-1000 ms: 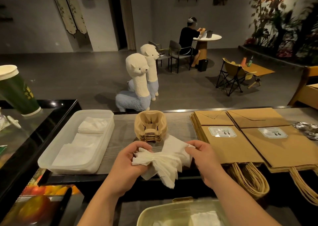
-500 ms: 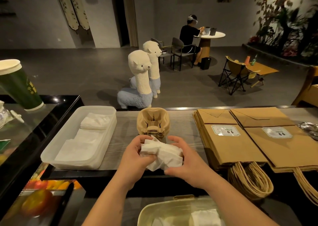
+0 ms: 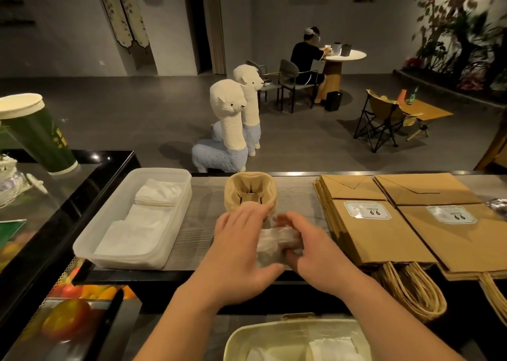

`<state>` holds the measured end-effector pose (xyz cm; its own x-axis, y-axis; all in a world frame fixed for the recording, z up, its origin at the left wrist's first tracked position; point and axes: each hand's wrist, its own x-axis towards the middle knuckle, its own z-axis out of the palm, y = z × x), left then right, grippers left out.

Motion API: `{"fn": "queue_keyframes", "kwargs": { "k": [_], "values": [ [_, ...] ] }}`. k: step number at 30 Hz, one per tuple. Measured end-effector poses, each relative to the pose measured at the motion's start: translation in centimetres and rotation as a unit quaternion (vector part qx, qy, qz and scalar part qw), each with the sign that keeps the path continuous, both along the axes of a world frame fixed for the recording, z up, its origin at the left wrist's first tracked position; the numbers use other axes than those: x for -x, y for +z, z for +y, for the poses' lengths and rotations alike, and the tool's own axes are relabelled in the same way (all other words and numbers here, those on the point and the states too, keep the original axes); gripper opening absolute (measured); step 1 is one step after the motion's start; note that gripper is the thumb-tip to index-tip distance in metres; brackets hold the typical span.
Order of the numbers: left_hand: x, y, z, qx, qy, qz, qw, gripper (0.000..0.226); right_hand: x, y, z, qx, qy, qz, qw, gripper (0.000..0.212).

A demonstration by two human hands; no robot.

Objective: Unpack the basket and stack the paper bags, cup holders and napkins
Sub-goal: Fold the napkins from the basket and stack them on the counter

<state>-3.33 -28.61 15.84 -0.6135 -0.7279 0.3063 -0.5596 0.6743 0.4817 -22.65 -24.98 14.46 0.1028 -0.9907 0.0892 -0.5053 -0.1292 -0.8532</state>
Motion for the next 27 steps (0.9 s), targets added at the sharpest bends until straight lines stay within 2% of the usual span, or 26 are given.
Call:
{"fn": "queue_keyframes", "kwargs": {
  "k": [3, 7, 8, 10, 12, 14, 16, 18, 21, 24, 27],
  "values": [
    [1.2, 1.8, -0.3, -0.079, 0.019, 0.028, 0.996, 0.099, 0.2, 3.3, 0.8, 0.01, 0.034, 0.082, 0.996, 0.088],
    [1.8, 2.6, 0.1, -0.252, 0.006, 0.079, 0.965, 0.097, 1.2, 6.0, 1.8, 0.031, 0.047, 0.13, 0.99, 0.1],
    [1.9, 2.4, 0.3, -0.289, -0.003, 0.096, 0.953, 0.092, 1.5, 6.4, 2.0, 0.032, 0.046, 0.131, 0.99, 0.1],
    [1.9, 2.1, 0.7, -0.323, -0.002, 0.127, 0.938, 0.069, 1.9, 6.8, 2.2, 0.033, 0.051, 0.126, 0.99, 0.099],
    [1.8, 1.7, 1.2, -0.338, 0.002, 0.145, 0.93, 0.05, 1.8, 6.7, 2.2, 0.028, 0.045, 0.072, 0.996, 0.097],
    [1.7, 1.5, 1.6, -0.361, 0.022, 0.195, 0.912, 0.048, 1.5, 5.6, 2.1, 0.014, 0.003, -0.02, 1.0, 0.092],
    [1.6, 1.1, 1.9, -0.408, 0.061, 0.3, 0.86, 0.049, 0.8, 3.8, 2.2, -0.035, -0.044, -0.118, 0.991, 0.082],
    [1.6, 0.6, 2.2, -0.444, 0.094, 0.401, 0.796, 0.048, -0.4, 2.0, 2.4, -0.107, -0.072, -0.224, 0.966, 0.067],
    [1.4, -0.7, 2.0, -0.46, 0.13, 0.486, 0.732, 0.048, -1.9, 0.4, 2.3, -0.147, -0.107, -0.325, 0.928, 0.047],
    [0.8, -1.8, 1.4, -0.465, 0.136, 0.502, 0.717, 0.054, -2.3, -0.1, 1.3, -0.152, -0.124, -0.322, 0.926, 0.049],
    [0.1, -2.5, 0.7, -0.478, 0.127, 0.515, 0.7, 0.062, -1.7, 0.3, -0.3, -0.143, -0.133, -0.251, 0.948, 0.05]
  ]
}}
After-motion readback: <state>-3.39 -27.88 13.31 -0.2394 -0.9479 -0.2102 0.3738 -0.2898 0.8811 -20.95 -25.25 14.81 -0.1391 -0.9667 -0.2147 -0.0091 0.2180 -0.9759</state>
